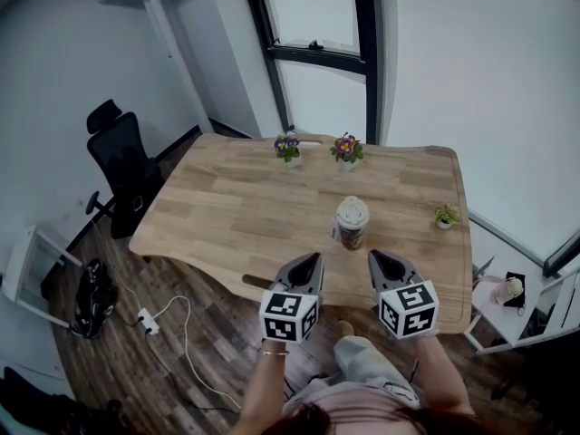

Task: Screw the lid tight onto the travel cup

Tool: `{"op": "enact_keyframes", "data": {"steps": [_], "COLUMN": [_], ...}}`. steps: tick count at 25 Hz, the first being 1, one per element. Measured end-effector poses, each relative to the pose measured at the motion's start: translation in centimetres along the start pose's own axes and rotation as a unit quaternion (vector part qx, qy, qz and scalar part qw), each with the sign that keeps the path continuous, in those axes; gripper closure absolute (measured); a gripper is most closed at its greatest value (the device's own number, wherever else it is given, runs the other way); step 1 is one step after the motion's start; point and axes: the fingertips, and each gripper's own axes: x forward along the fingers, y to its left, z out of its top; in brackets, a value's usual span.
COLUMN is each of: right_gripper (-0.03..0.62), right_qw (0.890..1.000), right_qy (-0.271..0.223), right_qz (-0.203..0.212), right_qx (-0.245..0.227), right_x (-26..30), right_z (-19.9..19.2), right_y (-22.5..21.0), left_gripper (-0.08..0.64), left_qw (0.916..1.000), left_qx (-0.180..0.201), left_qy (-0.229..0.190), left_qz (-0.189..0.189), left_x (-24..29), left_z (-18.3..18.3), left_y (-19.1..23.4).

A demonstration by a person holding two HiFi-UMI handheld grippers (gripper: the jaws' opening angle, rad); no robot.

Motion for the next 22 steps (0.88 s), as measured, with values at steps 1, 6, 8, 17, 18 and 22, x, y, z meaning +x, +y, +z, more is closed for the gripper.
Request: {"op": "enact_keyframes", "data": {"steps": [1,6,8,17,18,22], "right_gripper": [0.592,0.592,0.592,0.592,0.592,0.592], "right_qw": [1.000,1.000,1.000,0.999,0.999,0.999], "right_qy": [0.000,-0.008,-0.014,-0.023,-0.024,-0.031], "right_qz": [0.000,0.002,0.004,0.008,0.010,0.016], "right_qx": [-0.001,-0.008,-0.009,-0.029,-0.031,-0.033], "right_x": [-0.1,-0.9,-1.3,-3.2,-3.5,-4.6], "right_z": [0.1,1.3,1.8,3.9,4.2,5.3], "right_y": [0.2,1.4,1.8,1.3,1.2,0.6], "left_gripper": [0.557,0.557,0.557,0.557,0.557,0.557], "left_qw": [1.0000,0.9997,0.9992,0.9972,0.9969,0.9960], "left_qx": [-0.005,0.002,0.012,0.030,0.031,0.032], "left_qy": [-0.005,-0.022,-0.029,-0.045,-0.047,-0.052], "left_qz": [0.000,0.013,0.024,0.051,0.054,0.065], "left_x": [-0.4,-2.2,-2.6,-3.4,-3.4,-3.5], "left_z": [0.2,1.2,1.6,3.5,3.9,4.8], "left_y": [-0.1,-0.5,-0.6,-2.5,-2.7,-3.9]}}
